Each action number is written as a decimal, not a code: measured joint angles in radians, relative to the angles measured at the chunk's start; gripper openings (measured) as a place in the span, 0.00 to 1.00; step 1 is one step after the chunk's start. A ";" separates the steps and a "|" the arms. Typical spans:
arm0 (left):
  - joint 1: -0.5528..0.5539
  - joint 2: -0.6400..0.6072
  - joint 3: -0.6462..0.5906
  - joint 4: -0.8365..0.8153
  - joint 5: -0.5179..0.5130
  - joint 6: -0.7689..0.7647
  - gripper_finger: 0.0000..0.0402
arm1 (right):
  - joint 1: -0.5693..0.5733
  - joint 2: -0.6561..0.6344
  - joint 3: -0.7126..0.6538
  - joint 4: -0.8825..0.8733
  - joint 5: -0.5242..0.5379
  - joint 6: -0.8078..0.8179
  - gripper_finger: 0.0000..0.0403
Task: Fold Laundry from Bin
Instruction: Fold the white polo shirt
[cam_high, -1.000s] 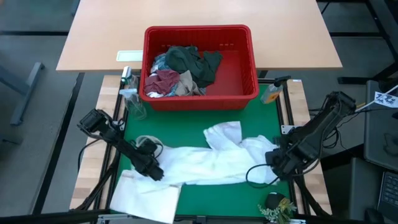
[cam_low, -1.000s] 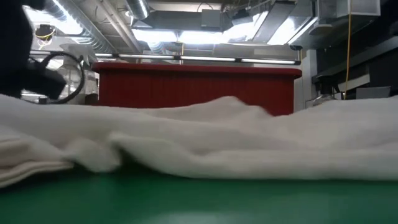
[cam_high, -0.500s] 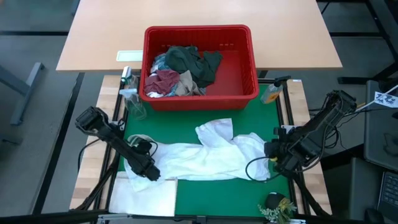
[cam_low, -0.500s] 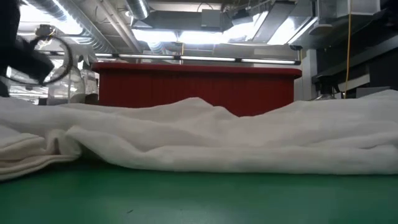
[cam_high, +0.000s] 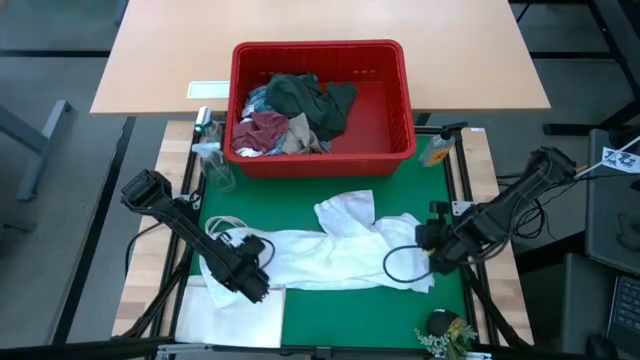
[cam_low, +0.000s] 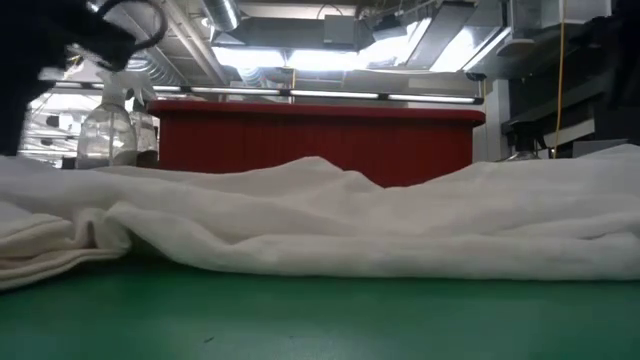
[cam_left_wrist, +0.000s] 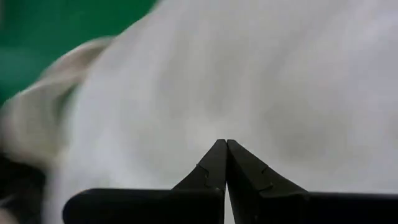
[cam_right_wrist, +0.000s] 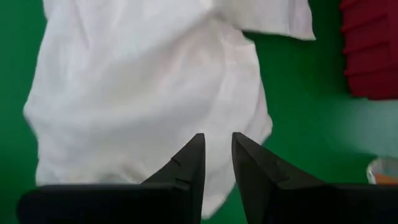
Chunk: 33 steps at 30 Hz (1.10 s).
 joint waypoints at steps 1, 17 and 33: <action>0.000 0.000 0.001 0.057 -0.033 0.000 0.01 | -0.019 0.000 -0.012 0.026 -0.007 -0.020 0.20; -0.051 0.000 -0.093 0.360 -0.016 -0.003 0.01 | -0.197 0.001 -0.334 0.179 -0.216 -0.082 0.20; -0.125 0.000 -0.124 0.350 0.006 -0.099 0.01 | -0.200 0.000 -0.373 0.098 -0.312 -0.034 0.20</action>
